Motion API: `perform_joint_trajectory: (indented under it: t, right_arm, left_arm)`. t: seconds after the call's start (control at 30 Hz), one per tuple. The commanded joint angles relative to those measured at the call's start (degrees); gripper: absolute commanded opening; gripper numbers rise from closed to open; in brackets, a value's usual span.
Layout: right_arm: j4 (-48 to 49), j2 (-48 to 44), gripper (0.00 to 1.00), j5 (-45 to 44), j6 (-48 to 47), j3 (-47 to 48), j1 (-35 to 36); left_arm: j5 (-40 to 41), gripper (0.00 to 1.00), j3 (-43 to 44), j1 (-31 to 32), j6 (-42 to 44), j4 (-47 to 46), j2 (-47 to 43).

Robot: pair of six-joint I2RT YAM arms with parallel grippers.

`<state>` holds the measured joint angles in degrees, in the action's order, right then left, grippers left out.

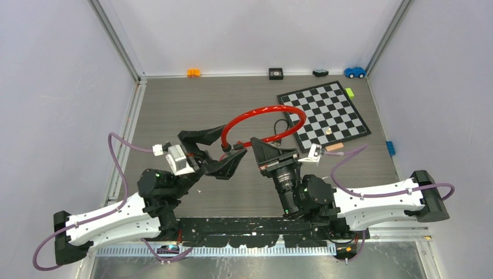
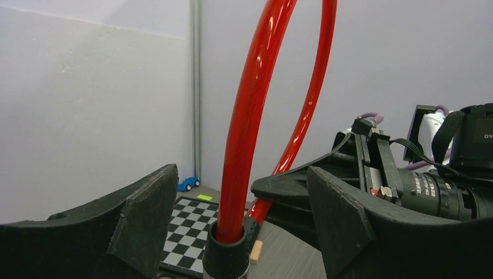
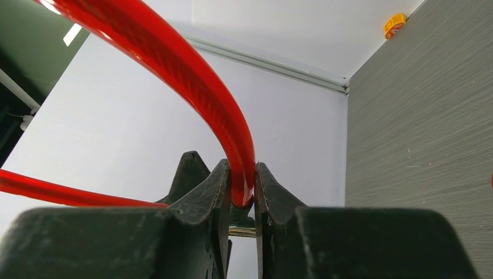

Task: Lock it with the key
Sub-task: Lock the lock.

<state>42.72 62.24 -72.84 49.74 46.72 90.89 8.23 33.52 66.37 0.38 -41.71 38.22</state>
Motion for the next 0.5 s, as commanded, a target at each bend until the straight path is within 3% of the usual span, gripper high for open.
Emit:
perform_joint_trajectory:
  t: [0.0,0.47]
  right_arm:
    - [4.47,-2.30,0.01,-1.02,1.18,0.62,-0.24]
    - [7.29,-3.43,0.01,-1.43,-1.73,-0.34,-0.27]
  left_arm:
    - [-0.81,0.83,1.69,0.23,-1.90,0.68,-1.49]
    - [-1.21,0.73,-0.09,0.22,-2.73,1.85,-4.42]
